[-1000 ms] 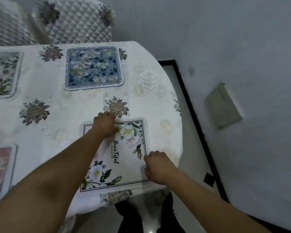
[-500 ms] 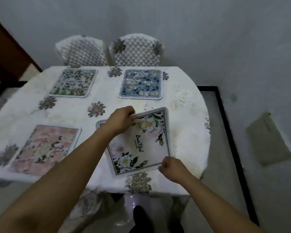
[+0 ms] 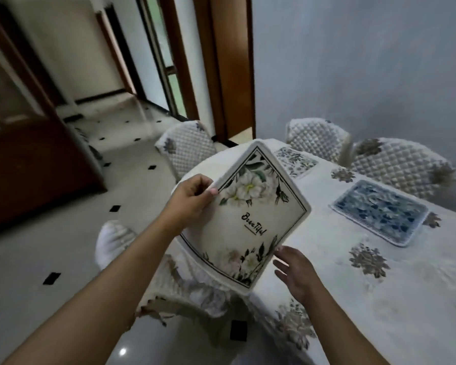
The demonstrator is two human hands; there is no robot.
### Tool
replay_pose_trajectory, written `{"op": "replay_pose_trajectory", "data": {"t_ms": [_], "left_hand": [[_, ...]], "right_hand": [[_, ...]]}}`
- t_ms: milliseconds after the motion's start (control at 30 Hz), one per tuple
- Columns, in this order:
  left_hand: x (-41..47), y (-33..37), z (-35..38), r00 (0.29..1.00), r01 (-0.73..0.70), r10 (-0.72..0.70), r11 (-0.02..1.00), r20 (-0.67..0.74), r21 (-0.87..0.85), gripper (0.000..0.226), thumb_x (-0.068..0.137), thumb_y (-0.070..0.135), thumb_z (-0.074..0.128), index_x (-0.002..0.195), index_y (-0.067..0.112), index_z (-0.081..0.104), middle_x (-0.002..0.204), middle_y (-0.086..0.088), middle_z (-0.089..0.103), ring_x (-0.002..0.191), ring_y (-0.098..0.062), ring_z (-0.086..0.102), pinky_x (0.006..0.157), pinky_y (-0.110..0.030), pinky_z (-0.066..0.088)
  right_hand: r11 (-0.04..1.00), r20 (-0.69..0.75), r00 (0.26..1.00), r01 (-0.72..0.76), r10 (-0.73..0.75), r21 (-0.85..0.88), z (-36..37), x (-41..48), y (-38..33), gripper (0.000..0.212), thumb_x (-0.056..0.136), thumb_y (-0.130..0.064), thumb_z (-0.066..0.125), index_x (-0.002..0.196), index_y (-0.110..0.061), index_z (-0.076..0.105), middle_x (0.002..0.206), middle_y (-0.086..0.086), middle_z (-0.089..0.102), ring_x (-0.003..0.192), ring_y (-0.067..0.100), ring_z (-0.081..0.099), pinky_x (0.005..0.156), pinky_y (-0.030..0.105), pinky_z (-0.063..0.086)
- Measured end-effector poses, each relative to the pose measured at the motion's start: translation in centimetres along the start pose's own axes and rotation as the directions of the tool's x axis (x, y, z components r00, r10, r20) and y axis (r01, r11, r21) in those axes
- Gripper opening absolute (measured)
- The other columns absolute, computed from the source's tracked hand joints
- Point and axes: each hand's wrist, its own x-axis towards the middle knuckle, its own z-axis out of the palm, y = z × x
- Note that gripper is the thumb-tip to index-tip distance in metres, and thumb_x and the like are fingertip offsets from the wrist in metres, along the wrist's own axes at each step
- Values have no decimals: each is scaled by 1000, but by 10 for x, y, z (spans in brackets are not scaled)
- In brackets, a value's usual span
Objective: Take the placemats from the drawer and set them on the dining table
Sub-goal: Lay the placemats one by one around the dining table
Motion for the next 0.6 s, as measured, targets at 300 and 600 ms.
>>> {"op": "replay_pose_trajectory", "data": {"t_ms": [300,600], "left_hand": [[-81,-39,-170,972,88,-133,969,-192,-229,6,85,25,66,79,27,67,85,-6,63,79,-21,55,70,-34,43],[-114,-120,-387,850,170,-130,985,-510,34,7,93,23,65,92,16,68,81,0,71,62,-4,62,53,-20,50]], "right_hand": [[973,320,928,-223,192,64,186,1,82,43,96,-33,51,125,-3,61,118,23,68,106,38,67,90,50,51],[998,79,997,-17,12,64,397,29,154,15,97,-2,51,111,3,56,102,26,67,91,35,68,80,45,58]]}}
